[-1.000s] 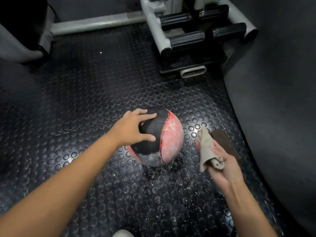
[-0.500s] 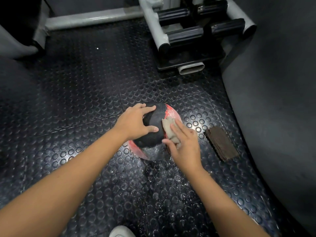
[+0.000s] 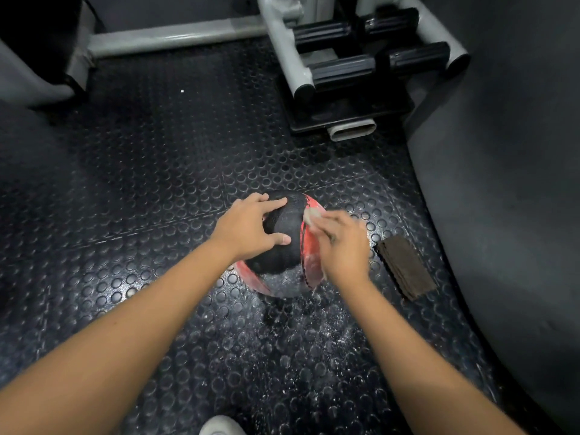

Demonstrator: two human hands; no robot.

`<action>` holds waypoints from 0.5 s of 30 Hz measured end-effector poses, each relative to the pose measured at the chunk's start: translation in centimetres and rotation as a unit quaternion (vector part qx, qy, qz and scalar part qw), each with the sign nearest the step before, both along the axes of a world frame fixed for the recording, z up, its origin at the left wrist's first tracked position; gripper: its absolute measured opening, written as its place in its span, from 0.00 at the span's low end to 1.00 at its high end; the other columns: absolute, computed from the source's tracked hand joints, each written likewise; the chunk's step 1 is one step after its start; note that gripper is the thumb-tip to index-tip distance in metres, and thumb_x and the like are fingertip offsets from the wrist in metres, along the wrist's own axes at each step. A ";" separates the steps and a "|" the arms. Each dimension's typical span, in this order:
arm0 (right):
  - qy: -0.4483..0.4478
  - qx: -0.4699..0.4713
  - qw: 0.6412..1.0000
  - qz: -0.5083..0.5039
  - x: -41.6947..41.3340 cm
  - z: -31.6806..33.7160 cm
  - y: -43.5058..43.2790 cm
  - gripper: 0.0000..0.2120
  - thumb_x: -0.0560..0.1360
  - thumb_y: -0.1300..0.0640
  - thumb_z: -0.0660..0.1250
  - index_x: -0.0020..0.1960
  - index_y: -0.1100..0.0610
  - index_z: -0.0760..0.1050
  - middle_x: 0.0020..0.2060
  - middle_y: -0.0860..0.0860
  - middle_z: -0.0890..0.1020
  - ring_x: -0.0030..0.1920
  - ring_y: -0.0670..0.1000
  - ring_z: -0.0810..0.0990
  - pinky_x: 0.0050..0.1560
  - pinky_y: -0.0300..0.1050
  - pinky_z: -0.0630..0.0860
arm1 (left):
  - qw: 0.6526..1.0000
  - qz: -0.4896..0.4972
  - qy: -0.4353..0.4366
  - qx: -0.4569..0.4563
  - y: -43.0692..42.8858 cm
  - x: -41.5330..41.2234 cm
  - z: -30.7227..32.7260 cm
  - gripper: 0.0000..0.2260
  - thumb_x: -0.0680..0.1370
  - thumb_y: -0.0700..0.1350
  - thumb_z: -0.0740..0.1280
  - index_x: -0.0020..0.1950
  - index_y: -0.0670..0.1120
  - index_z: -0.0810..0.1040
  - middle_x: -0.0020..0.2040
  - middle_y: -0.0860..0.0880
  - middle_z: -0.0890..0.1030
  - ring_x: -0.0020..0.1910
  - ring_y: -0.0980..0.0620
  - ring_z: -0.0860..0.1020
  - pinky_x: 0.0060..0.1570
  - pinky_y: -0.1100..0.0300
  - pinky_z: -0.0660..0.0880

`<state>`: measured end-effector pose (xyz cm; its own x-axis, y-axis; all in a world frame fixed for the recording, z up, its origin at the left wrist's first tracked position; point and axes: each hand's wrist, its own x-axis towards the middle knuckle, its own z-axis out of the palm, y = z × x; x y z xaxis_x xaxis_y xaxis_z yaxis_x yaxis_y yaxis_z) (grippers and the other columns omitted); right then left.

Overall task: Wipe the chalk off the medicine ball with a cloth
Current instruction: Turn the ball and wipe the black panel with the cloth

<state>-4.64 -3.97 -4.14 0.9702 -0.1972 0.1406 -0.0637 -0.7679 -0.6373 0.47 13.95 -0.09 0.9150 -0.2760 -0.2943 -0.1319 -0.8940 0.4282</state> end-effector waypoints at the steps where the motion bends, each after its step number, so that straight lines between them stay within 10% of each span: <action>1: -0.011 0.000 1.000 -0.001 -1.7 -0.1 0.3 0.08 0.75 0.55 0.70 0.53 0.49 0.83 0.53 0.45 0.82 0.48 0.54 0.73 0.38 0.39 0.62 | 1.000 0.002 0.003 -0.003 0.1 0.2 -0.1 0.34 0.71 0.61 0.72 0.75 0.62 0.64 0.75 0.53 0.64 0.71 0.48 0.64 0.68 0.49 0.65; 5: -0.052 -0.024 0.998 0.015 -4.0 -0.9 0.7 0.07 0.70 0.57 0.75 0.47 0.50 0.85 0.50 0.46 0.83 0.43 0.51 0.68 0.34 0.30 0.60 | 1.000 -0.012 0.006 0.007 0.1 0.3 -0.1 0.35 0.71 0.61 0.72 0.76 0.62 0.62 0.76 0.52 0.63 0.72 0.46 0.63 0.68 0.49 0.64; 15: 0.000 -0.018 1.000 -0.023 0.7 0.6 1.5 0.07 0.77 0.55 0.68 0.51 0.49 0.84 0.51 0.45 0.81 0.47 0.52 0.68 0.39 0.42 0.63 | 1.000 0.008 0.003 -0.002 0.3 0.6 -0.2 0.34 0.71 0.62 0.72 0.75 0.62 0.64 0.75 0.53 0.64 0.71 0.47 0.65 0.68 0.49 0.66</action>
<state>-3.96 -2.42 -3.52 0.9601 -0.2367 0.1490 -0.0995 -0.7870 -0.6089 1.04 14.30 -0.33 0.9175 -0.2632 -0.2982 -0.1162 -0.8944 0.4319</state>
